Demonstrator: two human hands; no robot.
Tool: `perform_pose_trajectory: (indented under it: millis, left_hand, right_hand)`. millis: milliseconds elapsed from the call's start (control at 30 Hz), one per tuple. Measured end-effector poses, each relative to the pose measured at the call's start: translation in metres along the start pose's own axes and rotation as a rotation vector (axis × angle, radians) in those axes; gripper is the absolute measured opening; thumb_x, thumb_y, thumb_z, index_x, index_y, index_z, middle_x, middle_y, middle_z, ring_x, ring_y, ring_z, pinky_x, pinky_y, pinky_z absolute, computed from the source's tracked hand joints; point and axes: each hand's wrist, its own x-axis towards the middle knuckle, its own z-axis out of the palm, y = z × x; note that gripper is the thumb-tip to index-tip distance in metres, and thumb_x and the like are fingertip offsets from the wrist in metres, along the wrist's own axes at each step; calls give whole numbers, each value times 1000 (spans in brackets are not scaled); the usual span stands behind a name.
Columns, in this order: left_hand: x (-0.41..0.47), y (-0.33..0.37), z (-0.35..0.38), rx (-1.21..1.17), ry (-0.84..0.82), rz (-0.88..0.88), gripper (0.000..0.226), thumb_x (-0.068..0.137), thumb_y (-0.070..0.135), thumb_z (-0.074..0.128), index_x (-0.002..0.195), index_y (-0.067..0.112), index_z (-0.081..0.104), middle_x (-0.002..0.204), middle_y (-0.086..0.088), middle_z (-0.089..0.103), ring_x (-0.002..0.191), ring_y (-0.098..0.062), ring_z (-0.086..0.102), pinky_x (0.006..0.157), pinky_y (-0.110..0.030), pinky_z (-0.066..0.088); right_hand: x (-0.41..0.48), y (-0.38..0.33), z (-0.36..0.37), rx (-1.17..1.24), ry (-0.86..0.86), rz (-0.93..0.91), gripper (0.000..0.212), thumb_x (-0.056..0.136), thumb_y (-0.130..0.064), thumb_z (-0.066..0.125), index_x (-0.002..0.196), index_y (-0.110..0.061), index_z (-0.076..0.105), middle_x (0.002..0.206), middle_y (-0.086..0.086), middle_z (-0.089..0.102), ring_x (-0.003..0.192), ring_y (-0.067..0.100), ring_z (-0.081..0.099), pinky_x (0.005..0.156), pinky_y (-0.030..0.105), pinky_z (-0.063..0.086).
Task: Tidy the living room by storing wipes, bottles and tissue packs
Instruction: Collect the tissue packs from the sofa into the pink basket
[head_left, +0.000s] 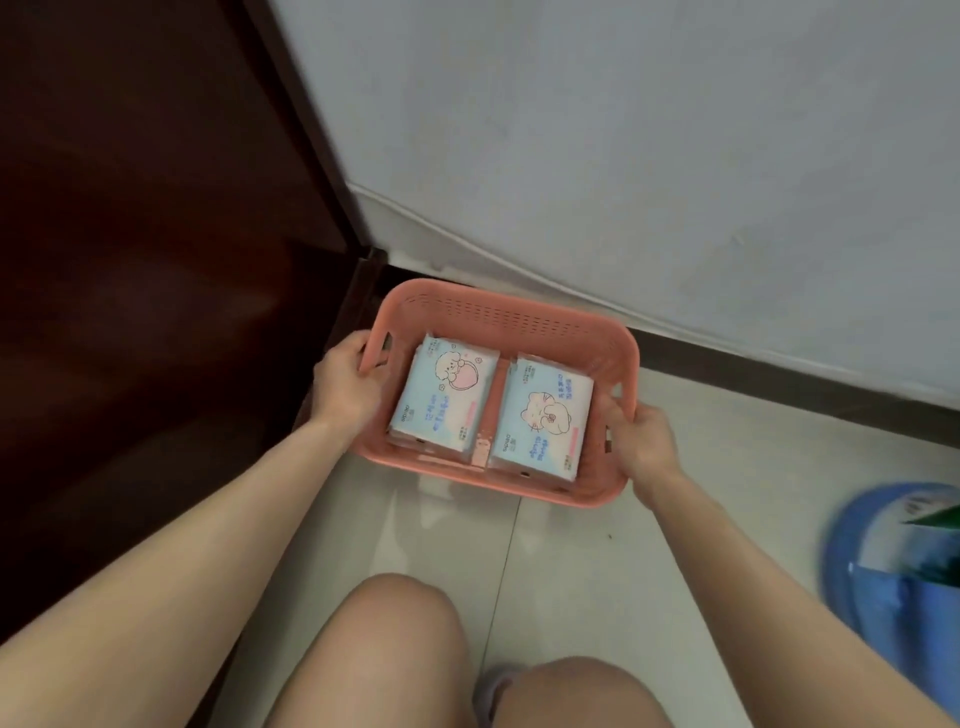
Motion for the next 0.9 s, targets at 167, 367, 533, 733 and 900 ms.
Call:
perform_pose_trajectory:
  millis: [167,367,533,733,900]
  left_hand:
    - [13,-13,12,50,53,45,32,89,5,60,120,16,62,109,-6,72,108,-22,65,100,-35,47]
    - [19,-13,18,112,155,72,47,89,2,60,133,17,54,115,-13,68,109,-30,63,99,-37,47]
    - [25,-4,16,112,186,98,43,94,5,55,135,18,53,120,-13,65,115,-31,58,101,-41,45]
    - [31,-2,16,89,197,110,41,95,5,53,135,17,54,121,-14,64,111,-32,60,99,-45,48]
    - [32,-4,17,58,188,112,41,96,5,53,135,17,54,121,-13,65,113,-29,59,96,-36,45]
  right_hand:
    - [15,11,13,-30,41,-59,27,94,-35,52,78,-17,65,77,4,66,85,29,63,78,37,50]
    - [23,9,19,-35,84,-94,32,95,-36,52,72,-15,61,71,2,61,76,26,58,73,34,46]
    - [26,6,23,-24,91,-83,36,95,-38,51,66,-18,57,73,2,62,76,25,59,73,34,47]
    - [27,4,25,-20,94,-81,35,94,-39,51,68,-18,59,75,2,64,77,26,61,75,36,50]
    - [28,4,26,-13,107,-72,34,93,-40,52,66,-19,58,76,4,64,78,27,61,74,36,49]
